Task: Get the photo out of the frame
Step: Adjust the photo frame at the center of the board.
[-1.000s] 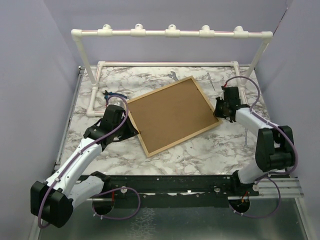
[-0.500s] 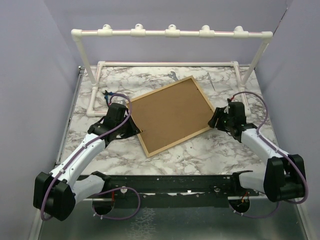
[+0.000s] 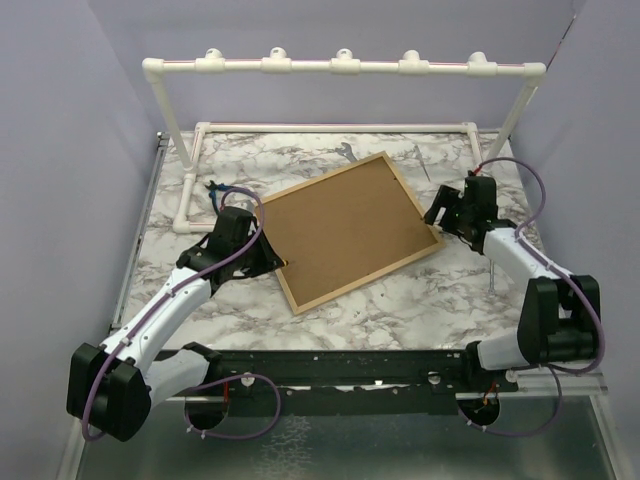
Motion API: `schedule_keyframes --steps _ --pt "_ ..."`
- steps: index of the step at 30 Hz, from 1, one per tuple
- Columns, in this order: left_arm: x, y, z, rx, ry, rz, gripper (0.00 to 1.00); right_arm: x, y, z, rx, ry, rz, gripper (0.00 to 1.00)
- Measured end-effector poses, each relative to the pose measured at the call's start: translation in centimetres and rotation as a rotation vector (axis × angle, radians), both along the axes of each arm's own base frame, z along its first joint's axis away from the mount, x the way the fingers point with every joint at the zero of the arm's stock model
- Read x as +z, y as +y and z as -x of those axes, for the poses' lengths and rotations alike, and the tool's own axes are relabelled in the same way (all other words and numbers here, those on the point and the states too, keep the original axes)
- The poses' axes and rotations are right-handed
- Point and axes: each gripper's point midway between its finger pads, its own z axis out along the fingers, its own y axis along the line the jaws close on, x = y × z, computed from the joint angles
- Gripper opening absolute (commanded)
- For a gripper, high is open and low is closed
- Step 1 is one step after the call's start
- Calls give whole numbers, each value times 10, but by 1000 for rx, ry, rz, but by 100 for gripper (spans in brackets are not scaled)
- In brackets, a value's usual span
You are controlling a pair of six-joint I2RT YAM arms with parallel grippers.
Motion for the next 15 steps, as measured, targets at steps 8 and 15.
schedule_keyframes --steps 8,15 --pt "0 0 0 -2 0 2 0 -28 -11 -5 -9 73 -102 83" --pt "0 -1 0 -5 -2 6 0 -35 9 2 65 76 -205 74"
